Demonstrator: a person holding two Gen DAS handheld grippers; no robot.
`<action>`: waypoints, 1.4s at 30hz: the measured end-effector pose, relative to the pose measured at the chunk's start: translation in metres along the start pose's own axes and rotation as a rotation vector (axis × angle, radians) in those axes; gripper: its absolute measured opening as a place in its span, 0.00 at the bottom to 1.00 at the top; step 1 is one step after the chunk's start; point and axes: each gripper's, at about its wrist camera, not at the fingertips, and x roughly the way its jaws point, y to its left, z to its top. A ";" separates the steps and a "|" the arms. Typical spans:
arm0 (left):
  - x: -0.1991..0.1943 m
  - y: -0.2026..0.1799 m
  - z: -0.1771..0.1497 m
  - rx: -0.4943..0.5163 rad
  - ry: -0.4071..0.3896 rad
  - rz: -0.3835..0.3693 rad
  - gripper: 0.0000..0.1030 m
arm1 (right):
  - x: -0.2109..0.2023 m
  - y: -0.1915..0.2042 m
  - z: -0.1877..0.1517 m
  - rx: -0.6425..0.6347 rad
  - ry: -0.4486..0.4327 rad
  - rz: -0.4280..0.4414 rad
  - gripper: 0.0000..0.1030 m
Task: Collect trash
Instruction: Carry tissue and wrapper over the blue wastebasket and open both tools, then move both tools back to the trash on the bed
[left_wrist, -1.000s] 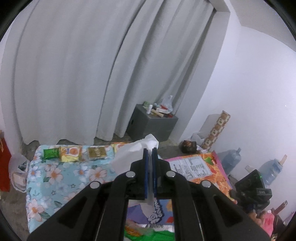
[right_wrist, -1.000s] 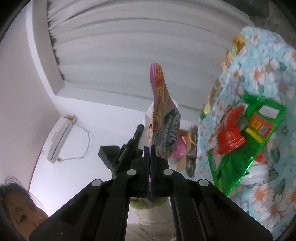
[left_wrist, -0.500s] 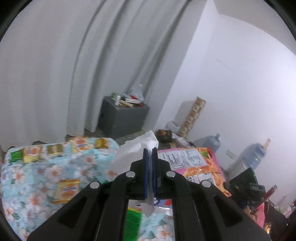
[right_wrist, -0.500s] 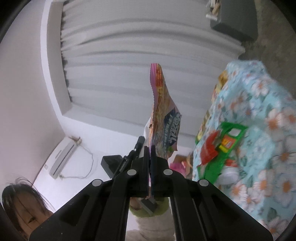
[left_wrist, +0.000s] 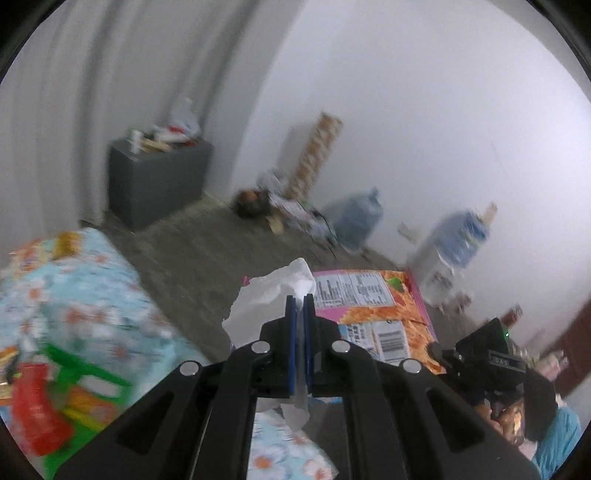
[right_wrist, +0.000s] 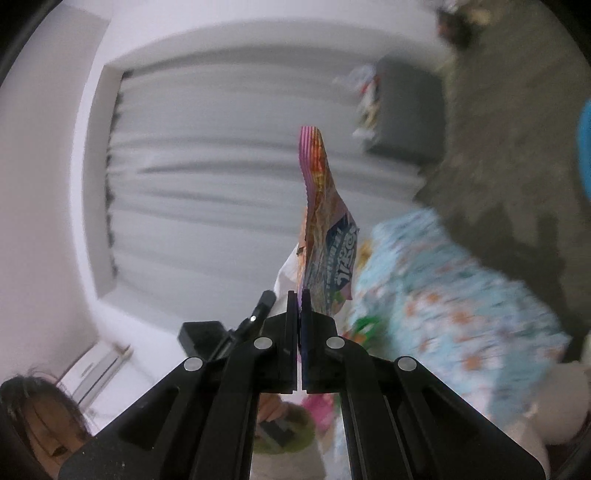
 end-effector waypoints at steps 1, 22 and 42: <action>0.019 -0.010 -0.002 0.011 0.031 -0.014 0.03 | -0.014 -0.006 0.002 0.000 -0.038 -0.040 0.00; 0.350 -0.127 -0.094 0.146 0.572 -0.053 0.04 | -0.082 -0.167 0.054 0.158 -0.379 -0.681 0.00; 0.351 -0.122 -0.093 0.084 0.555 -0.021 0.54 | -0.134 -0.240 0.051 0.312 -0.466 -0.899 0.47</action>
